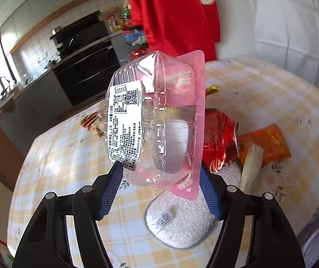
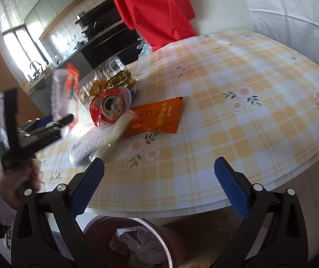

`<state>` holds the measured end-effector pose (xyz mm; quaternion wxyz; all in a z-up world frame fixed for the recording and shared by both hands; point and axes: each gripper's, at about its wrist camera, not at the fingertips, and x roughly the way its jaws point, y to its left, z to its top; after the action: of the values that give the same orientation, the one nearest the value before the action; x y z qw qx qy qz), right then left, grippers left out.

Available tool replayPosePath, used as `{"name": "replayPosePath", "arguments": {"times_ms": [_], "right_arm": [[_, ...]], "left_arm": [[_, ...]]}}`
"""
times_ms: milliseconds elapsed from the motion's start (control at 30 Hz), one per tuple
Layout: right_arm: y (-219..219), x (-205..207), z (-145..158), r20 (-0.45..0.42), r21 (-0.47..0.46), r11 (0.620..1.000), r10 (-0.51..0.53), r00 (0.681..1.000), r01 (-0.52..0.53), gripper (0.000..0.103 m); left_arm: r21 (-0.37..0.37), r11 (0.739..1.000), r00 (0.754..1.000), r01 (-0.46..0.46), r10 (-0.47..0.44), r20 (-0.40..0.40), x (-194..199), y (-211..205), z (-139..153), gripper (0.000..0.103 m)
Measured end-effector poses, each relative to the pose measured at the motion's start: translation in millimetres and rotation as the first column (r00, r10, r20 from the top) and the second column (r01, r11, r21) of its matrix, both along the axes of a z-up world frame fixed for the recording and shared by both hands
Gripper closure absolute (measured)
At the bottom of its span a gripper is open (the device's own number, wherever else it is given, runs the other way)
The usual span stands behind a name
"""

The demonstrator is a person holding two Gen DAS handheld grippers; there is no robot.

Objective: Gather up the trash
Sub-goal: 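Grasp the pink plastic tray with the left gripper and lift it, then carry the pink tray toward the bin with the left gripper while the right gripper grasps the white foam strip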

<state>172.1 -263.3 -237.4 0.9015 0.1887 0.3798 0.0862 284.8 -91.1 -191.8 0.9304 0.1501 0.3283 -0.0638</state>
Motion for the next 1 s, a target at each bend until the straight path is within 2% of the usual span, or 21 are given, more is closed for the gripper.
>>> {"name": "replayPosePath", "arguments": {"times_ms": [133,300,400,467,500,533,600,800,900,967,1000], "right_arm": [[15.0,12.3,-1.4,-0.034,-0.019,0.999,0.032,0.999,-0.033,0.006],[40.7,35.4,-0.2,-0.046,-0.057,0.995,0.080,0.996,-0.083,0.006],[58.6,56.5,-4.3,-0.097,-0.023,0.994,0.107,0.990,-0.110,0.006],[71.5,67.3,-7.2,-0.115,-0.027,0.991,0.124,0.986,-0.128,0.006],[76.7,71.3,-7.9,-0.121,-0.032,0.990,0.129,0.984,-0.134,0.007],[84.2,76.2,-9.4,-0.125,-0.042,0.990,0.129,0.984,-0.135,0.017],[92.7,85.4,-12.1,-0.134,-0.052,0.993,0.099,0.986,-0.107,0.027],[109.2,106.1,-16.4,-0.145,-0.086,0.996,0.024,0.989,-0.037,0.035],[116.5,112.4,-19.8,-0.149,-0.138,0.990,-0.025,0.989,0.004,0.035],[119.8,113.9,-24.6,-0.167,-0.145,0.989,-0.046,0.985,0.022,0.037],[121.2,113.1,-26.7,-0.175,-0.143,0.989,-0.049,0.983,0.024,0.042]], "left_arm": [[-0.089,0.995,0.998,-0.042,0.046,0.042,-21.8,27.5,21.3,0.037],[-0.210,0.973,0.993,-0.094,0.108,0.053,-52.6,67.2,35.7,0.037],[-0.294,0.946,0.988,-0.136,0.152,0.032,-74.4,90.4,34.4,0.037],[-0.365,0.917,0.983,-0.163,0.183,0.023,-92.8,106.3,34.3,0.037],[-0.390,0.905,0.981,-0.170,0.192,0.018,-99.3,111.7,34.0,0.036],[-0.414,0.891,0.978,-0.187,0.210,0.009,-108.6,118.5,32.3,0.036],[-0.438,0.873,0.971,-0.215,0.237,-0.004,-123.4,128.9,28.4,0.036],[-0.515,0.817,0.959,-0.260,0.280,-0.040,-146.1,157.7,20.0,0.037],[-0.528,0.816,0.966,-0.234,0.257,-0.031,-152.2,158.1,18.7,0.036],[-0.547,0.807,0.969,-0.224,0.245,-0.035,-154.7,158.0,17.8,0.036],[-0.560,0.799,0.970,-0.219,0.238,-0.039,-156.0,157.0,17.3,0.036]]}}
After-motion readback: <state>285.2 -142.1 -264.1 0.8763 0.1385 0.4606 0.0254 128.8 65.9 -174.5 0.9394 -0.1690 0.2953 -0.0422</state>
